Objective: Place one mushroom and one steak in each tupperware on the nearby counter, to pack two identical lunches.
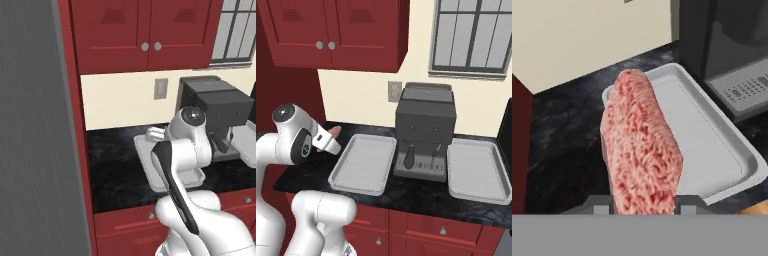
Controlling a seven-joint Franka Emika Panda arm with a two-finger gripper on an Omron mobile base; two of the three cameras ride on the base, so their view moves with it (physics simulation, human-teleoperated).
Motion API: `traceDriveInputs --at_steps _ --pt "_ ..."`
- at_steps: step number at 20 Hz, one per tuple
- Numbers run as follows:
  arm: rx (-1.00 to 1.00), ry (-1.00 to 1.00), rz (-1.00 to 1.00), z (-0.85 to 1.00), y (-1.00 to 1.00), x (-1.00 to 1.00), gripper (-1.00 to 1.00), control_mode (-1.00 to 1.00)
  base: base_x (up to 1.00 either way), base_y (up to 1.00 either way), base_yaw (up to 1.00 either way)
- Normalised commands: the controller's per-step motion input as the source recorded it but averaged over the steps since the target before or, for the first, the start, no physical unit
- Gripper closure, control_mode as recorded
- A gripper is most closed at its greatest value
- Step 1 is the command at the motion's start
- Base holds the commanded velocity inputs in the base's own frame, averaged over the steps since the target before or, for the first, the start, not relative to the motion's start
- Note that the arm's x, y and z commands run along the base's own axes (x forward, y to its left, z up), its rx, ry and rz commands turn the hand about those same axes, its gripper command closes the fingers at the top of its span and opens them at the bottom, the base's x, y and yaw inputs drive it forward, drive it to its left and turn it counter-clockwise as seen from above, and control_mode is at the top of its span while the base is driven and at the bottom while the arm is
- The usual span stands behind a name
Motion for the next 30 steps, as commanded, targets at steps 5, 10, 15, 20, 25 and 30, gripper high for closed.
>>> traceDriveInputs --at_steps 5,10,15,20,25,30 --pt "0.00 0.27 -0.03 -0.51 -0.59 0.87 1.00 -1.00 0.00 0.00 0.00" --pt "-0.03 0.30 0.01 -0.95 -0.12 0.82 1.00 -1.00 0.00 0.00 0.00" --pt "-0.07 0.04 0.00 -0.73 -0.08 0.93 1.00 -1.00 0.00 0.00 0.00" --pt "-0.10 0.02 0.00 -0.68 -0.14 0.73 1.00 -1.00 0.00 0.00 0.00" --pt "-0.01 0.01 0.00 -0.09 0.00 0.09 -1.00 -1.00 0.00 0.00 0.00" --pt "0.09 -0.01 0.00 0.51 0.00 0.00 -1.00 -1.00 0.00 0.00 0.00"
